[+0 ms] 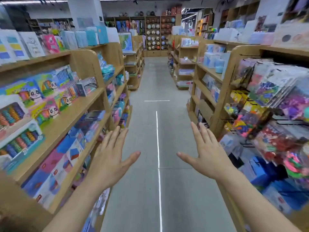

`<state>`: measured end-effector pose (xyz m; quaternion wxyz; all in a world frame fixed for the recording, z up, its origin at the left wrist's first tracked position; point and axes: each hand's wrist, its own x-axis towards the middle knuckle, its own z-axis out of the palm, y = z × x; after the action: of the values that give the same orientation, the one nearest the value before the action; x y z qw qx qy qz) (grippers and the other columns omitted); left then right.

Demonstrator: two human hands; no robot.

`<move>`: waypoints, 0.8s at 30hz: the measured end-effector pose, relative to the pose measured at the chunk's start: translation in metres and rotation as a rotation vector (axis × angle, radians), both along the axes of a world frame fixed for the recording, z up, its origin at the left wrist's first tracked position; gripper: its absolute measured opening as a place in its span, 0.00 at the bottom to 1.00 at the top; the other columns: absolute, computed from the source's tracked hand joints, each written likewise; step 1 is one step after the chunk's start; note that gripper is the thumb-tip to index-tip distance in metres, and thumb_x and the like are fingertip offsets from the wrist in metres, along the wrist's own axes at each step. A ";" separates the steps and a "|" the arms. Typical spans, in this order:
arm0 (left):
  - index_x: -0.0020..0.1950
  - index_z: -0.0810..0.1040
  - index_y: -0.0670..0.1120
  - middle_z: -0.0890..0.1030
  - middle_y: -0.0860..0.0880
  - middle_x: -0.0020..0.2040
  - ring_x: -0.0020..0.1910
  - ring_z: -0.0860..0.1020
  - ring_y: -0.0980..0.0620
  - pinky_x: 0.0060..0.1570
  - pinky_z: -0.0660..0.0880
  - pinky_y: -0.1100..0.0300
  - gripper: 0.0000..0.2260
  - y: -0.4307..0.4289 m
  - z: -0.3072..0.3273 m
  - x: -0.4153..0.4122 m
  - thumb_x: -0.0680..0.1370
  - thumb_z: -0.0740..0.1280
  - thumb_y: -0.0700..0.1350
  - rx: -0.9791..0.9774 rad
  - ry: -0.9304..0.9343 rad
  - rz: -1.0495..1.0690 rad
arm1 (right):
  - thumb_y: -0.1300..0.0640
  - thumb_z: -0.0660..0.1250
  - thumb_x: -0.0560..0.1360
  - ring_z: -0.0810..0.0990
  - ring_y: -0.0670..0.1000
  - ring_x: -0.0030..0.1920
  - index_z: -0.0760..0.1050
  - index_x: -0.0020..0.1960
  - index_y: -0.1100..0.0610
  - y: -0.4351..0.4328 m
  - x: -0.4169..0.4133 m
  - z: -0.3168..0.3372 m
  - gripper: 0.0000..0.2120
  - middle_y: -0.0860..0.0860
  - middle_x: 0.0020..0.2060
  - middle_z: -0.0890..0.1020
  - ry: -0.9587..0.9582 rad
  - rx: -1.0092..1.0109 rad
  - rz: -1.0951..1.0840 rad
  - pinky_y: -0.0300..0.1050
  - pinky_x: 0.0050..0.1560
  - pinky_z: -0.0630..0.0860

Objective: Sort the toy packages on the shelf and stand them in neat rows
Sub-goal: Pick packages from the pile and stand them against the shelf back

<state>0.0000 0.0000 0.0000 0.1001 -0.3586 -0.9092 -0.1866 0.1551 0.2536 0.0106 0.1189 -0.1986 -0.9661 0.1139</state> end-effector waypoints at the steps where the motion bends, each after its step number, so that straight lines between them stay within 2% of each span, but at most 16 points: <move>1: 0.77 0.43 0.57 0.44 0.56 0.78 0.77 0.44 0.55 0.74 0.50 0.50 0.40 0.009 0.002 -0.015 0.70 0.43 0.76 0.050 -0.047 0.002 | 0.21 0.46 0.64 0.42 0.53 0.77 0.26 0.71 0.39 0.005 -0.016 0.001 0.47 0.48 0.77 0.39 0.008 -0.035 -0.006 0.58 0.74 0.53; 4: 0.76 0.47 0.58 0.51 0.56 0.78 0.76 0.52 0.52 0.72 0.57 0.48 0.38 0.039 0.006 -0.060 0.71 0.55 0.72 0.191 -0.149 0.032 | 0.22 0.51 0.65 0.48 0.53 0.77 0.28 0.72 0.38 0.029 -0.065 0.002 0.47 0.47 0.77 0.41 0.068 -0.121 -0.015 0.58 0.72 0.58; 7: 0.74 0.53 0.60 0.63 0.55 0.72 0.65 0.69 0.49 0.61 0.71 0.47 0.37 0.076 0.002 -0.106 0.70 0.64 0.68 0.368 -0.220 0.070 | 0.26 0.55 0.68 0.59 0.50 0.74 0.34 0.74 0.39 0.065 -0.117 0.000 0.45 0.45 0.77 0.51 0.135 -0.159 0.015 0.56 0.67 0.68; 10: 0.72 0.59 0.59 0.67 0.57 0.69 0.63 0.70 0.56 0.59 0.73 0.50 0.34 0.118 -0.003 -0.160 0.70 0.69 0.63 0.462 -0.253 0.100 | 0.34 0.60 0.72 0.72 0.49 0.65 0.45 0.75 0.42 0.115 -0.175 -0.003 0.39 0.46 0.72 0.66 0.200 -0.278 0.014 0.51 0.61 0.74; 12: 0.70 0.63 0.59 0.70 0.58 0.67 0.62 0.70 0.58 0.59 0.73 0.53 0.30 0.146 -0.006 -0.193 0.71 0.70 0.59 0.508 -0.274 0.129 | 0.38 0.61 0.74 0.76 0.47 0.57 0.53 0.75 0.45 0.149 -0.215 -0.002 0.33 0.48 0.65 0.73 0.244 -0.431 0.015 0.48 0.57 0.75; 14: 0.68 0.66 0.58 0.70 0.58 0.65 0.61 0.70 0.58 0.58 0.71 0.55 0.27 0.175 -0.005 -0.227 0.71 0.71 0.57 0.441 -0.218 0.152 | 0.39 0.60 0.75 0.76 0.46 0.53 0.59 0.73 0.46 0.183 -0.257 0.003 0.29 0.48 0.62 0.75 0.272 -0.539 0.024 0.48 0.55 0.76; 16: 0.68 0.67 0.56 0.69 0.57 0.67 0.65 0.67 0.56 0.61 0.69 0.55 0.25 0.201 -0.004 -0.262 0.72 0.69 0.57 0.279 -0.082 0.146 | 0.40 0.58 0.76 0.76 0.46 0.55 0.61 0.72 0.47 0.214 -0.298 0.005 0.27 0.48 0.62 0.75 0.263 -0.529 0.043 0.49 0.56 0.76; 20: 0.73 0.63 0.53 0.59 0.51 0.75 0.74 0.56 0.52 0.70 0.59 0.53 0.25 0.253 -0.001 -0.336 0.78 0.60 0.58 -0.018 0.032 0.181 | 0.41 0.56 0.78 0.68 0.50 0.67 0.59 0.73 0.48 0.267 -0.379 0.003 0.26 0.48 0.68 0.69 0.184 -0.277 0.101 0.49 0.65 0.68; 22: 0.74 0.62 0.53 0.59 0.51 0.76 0.74 0.55 0.51 0.71 0.58 0.53 0.25 0.276 0.004 -0.382 0.79 0.56 0.59 -0.025 0.025 0.201 | 0.41 0.56 0.78 0.62 0.51 0.70 0.55 0.75 0.48 0.288 -0.419 -0.002 0.28 0.47 0.71 0.64 0.117 -0.153 0.140 0.48 0.67 0.63; 24: 0.74 0.62 0.52 0.61 0.51 0.75 0.74 0.58 0.51 0.69 0.59 0.53 0.24 0.299 0.011 -0.432 0.80 0.55 0.59 0.047 -0.018 0.209 | 0.40 0.57 0.77 0.58 0.52 0.72 0.51 0.75 0.48 0.306 -0.460 -0.011 0.31 0.49 0.73 0.59 0.053 -0.026 0.163 0.50 0.68 0.64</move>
<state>-0.4319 0.2991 0.0109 0.1192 -0.2576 -0.9379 -0.1996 -0.3045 0.5597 -0.0007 0.1320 -0.1179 -0.9740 0.1411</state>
